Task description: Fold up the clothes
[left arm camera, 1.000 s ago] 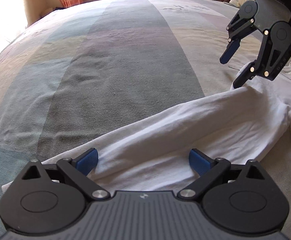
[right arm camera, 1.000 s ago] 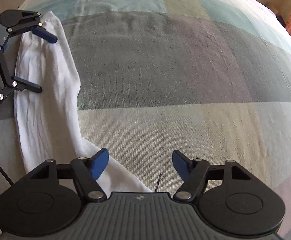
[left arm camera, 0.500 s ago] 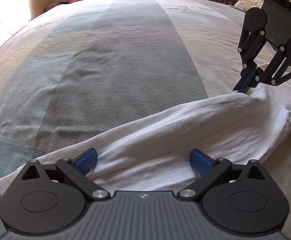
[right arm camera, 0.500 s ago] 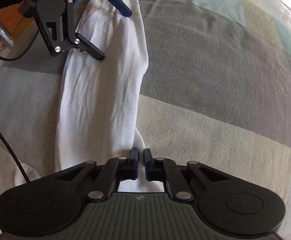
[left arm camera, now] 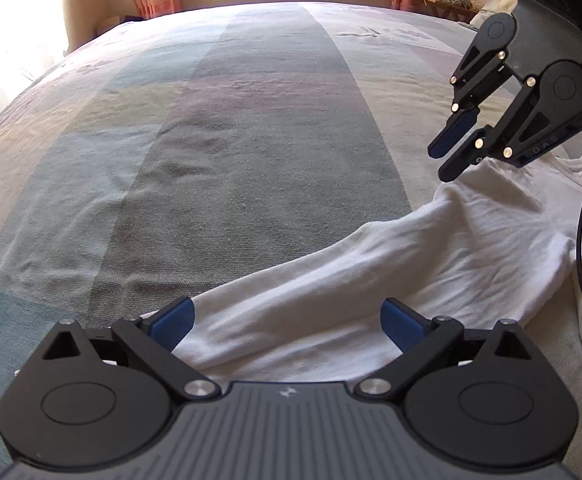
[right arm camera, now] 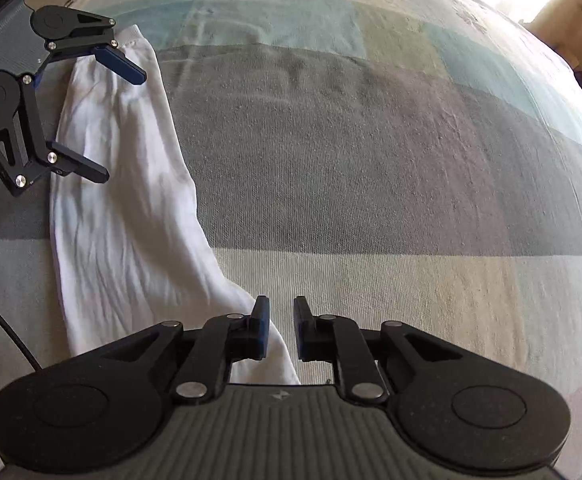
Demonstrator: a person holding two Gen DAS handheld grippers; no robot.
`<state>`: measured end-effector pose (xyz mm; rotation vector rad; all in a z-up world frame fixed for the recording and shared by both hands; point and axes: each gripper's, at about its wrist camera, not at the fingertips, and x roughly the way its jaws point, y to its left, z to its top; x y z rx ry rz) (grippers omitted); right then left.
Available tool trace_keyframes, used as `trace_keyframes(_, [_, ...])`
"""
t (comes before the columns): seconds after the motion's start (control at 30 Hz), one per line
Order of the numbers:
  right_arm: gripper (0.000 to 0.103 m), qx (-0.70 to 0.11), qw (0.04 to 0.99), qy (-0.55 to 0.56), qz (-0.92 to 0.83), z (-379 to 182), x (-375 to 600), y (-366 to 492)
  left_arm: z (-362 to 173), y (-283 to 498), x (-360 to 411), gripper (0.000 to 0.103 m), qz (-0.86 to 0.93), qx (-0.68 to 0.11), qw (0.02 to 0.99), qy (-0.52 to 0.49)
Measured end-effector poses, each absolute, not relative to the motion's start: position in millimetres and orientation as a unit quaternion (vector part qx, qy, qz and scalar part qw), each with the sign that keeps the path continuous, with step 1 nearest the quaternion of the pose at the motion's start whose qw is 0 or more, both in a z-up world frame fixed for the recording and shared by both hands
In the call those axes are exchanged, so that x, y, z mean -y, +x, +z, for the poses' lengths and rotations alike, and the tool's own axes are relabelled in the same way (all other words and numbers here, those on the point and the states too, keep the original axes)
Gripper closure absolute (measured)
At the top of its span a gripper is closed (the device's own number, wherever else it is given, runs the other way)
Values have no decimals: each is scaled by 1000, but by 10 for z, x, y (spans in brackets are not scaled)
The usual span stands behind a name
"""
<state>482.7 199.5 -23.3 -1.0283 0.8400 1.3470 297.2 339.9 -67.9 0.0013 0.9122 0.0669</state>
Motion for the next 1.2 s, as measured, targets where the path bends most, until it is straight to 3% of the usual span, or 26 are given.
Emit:
trace_keyframes(0.07, [79, -360, 576, -435, 591, -256, -2114, 4778, -672, 2982, -3402, 4, 32, -439, 898, 6])
trace_keyframes(0.2, [66, -353, 554, -446, 608, -322, -2201, 4631, -664, 2973, -3437, 4, 32, -439, 898, 6])
trace_keyframes(0.37, [66, -348, 540, -469, 606, -493, -2192, 4530, -660, 2967, -3484, 4, 39, -440, 897, -3])
trace_keyframes(0.43, [75, -351, 535, -471, 607, -501, -2204, 4504, -652, 2970, -3484, 4, 39, -438, 898, -8])
trace_keyframes(0.5, [91, -354, 540, -468, 603, -502, -2225, 4492, -630, 2974, -3452, 4, 34, -433, 900, -6])
trace_keyframes(0.57, [93, -335, 574, -473, 579, -492, -2241, 4505, -606, 2978, -3338, 4, 18, -427, 904, 25])
trace_keyframes(0.73, [90, -374, 697, -373, 484, -344, -2217, 4894, -652, 2996, -3151, 4, -26, -433, 899, 56])
trace_keyframes(0.8, [79, -396, 714, -332, 473, -266, -2130, 4913, -667, 2973, -3170, 4, -21, -437, 898, 51])
trace_keyframes(1.2, [74, -534, 685, -174, 465, -423, -1944, 4384, -861, 2540, -3740, 2, 27, -511, 859, -31])
